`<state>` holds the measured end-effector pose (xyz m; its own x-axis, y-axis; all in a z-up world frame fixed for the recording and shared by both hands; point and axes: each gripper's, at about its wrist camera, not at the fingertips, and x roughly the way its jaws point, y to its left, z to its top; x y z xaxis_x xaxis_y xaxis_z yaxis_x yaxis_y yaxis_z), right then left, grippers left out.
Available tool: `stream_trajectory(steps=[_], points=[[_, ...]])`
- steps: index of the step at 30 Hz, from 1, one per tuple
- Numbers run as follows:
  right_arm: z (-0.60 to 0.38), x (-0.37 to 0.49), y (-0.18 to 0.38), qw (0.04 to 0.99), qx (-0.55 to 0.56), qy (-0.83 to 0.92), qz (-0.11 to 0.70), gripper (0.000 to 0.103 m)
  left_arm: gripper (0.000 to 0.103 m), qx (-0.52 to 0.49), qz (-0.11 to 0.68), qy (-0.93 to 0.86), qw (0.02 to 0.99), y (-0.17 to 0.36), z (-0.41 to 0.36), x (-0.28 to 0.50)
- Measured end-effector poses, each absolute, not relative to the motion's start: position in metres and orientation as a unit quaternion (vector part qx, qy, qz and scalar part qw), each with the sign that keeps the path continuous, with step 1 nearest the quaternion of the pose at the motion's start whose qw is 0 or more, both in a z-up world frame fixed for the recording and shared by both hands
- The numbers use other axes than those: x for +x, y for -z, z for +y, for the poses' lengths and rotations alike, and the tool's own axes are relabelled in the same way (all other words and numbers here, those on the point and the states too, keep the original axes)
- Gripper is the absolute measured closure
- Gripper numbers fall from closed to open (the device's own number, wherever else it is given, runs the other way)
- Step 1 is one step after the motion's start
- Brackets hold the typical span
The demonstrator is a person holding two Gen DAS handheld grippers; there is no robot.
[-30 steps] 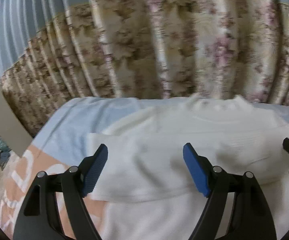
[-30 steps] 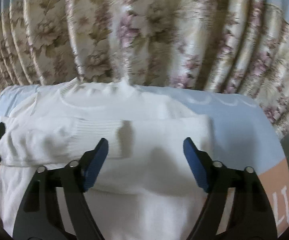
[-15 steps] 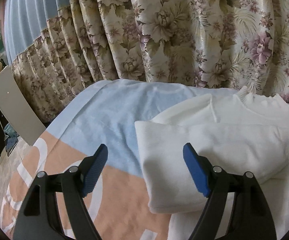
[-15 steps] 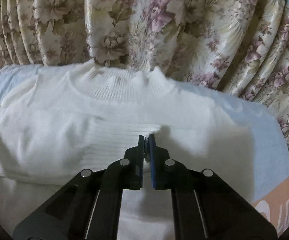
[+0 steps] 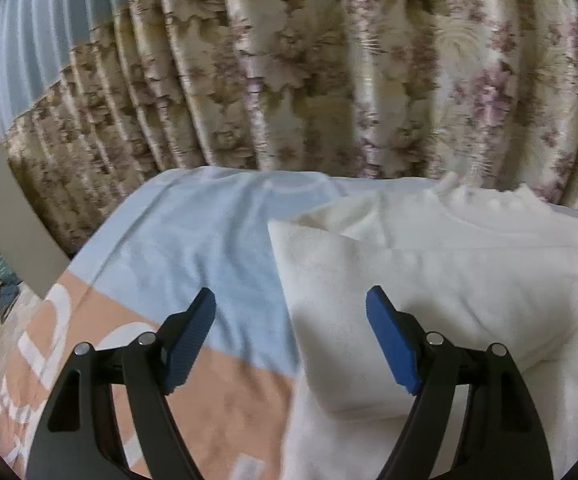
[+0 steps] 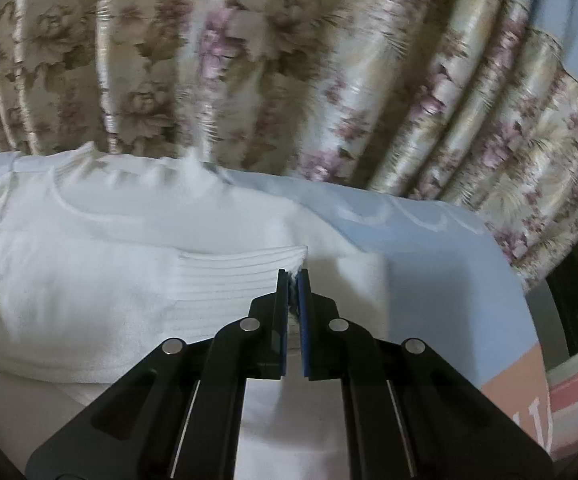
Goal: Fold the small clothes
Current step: 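Grasp the folded ribbed cuff with the right gripper and straighten it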
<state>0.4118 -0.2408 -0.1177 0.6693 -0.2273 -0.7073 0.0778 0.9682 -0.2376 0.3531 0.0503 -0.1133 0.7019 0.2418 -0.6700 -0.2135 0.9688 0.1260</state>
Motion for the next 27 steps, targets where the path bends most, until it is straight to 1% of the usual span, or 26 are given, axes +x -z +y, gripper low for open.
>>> stream_trajectory(steps=[11,27], points=[[-0.294,0.400,0.124,0.903,-0.076,0.109,0.408,0.098,0.025,0.028,0.371,-0.103,0.923,0.110,0.020,0.360],[-0.313,0.392,0.134,0.896,-0.054,0.115,0.424,0.097,0.025,0.037,0.371,-0.103,0.922,0.110,0.012,0.358]])
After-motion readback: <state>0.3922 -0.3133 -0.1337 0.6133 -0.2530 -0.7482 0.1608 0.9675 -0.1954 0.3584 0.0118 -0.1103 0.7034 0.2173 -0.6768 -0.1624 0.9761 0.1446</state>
